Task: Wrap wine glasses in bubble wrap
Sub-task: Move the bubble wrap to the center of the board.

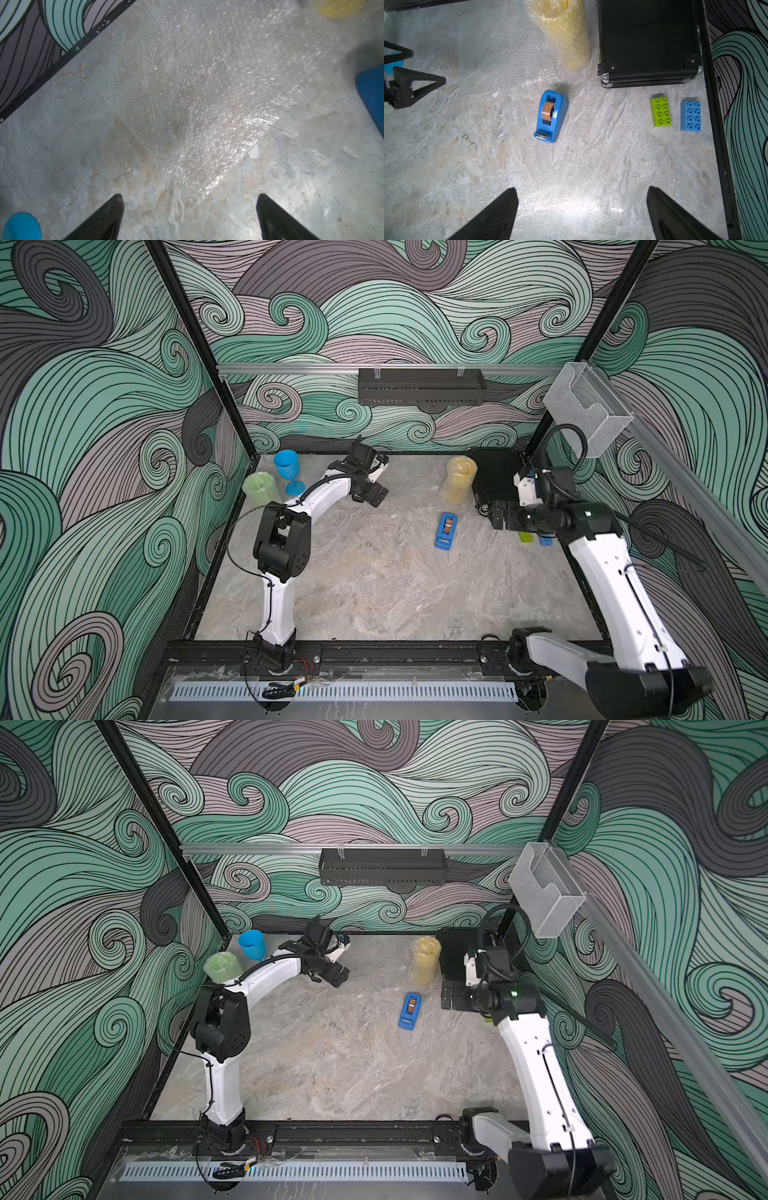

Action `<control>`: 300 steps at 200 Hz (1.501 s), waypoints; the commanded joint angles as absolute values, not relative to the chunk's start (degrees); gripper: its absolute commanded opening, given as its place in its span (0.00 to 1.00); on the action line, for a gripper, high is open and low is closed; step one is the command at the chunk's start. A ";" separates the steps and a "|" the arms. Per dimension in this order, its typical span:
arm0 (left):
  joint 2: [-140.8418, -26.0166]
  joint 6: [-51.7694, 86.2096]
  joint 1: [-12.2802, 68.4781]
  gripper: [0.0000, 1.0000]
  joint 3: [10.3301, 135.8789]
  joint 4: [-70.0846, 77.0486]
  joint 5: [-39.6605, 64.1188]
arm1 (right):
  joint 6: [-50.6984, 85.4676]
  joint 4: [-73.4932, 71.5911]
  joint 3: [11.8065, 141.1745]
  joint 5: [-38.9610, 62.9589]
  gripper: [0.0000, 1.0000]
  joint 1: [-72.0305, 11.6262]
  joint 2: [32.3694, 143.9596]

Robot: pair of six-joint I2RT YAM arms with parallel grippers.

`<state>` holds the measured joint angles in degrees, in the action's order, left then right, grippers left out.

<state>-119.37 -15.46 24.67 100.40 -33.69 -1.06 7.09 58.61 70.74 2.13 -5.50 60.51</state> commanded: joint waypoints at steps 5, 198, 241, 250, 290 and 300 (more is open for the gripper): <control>-126.31 -16.80 25.18 0.98 108.20 -33.22 -6.78 | 8.49 51.72 62.25 0.57 1.00 -5.36 52.78; -118.59 -29.68 30.04 0.98 81.78 -29.46 -18.08 | 10.61 44.49 47.61 -3.65 1.00 -8.79 42.08; -108.79 -33.46 30.01 0.99 68.05 -25.43 -16.76 | 11.75 45.48 49.36 -4.62 0.99 -8.65 44.57; -107.17 -34.35 29.98 0.99 66.04 -24.81 -16.75 | 11.78 45.70 49.39 -5.01 1.00 -8.70 45.14; -99.07 -39.17 29.53 0.99 60.99 -22.75 -17.11 | 12.86 46.76 50.72 -3.98 1.00 -8.26 46.92; -97.28 -38.22 29.87 0.98 61.98 -23.91 -15.79 | 12.59 46.50 50.79 -3.96 1.00 -8.25 47.60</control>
<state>-101.54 -35.86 29.87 61.17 -22.55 -16.93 11.86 45.76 49.39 -3.84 -8.40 46.78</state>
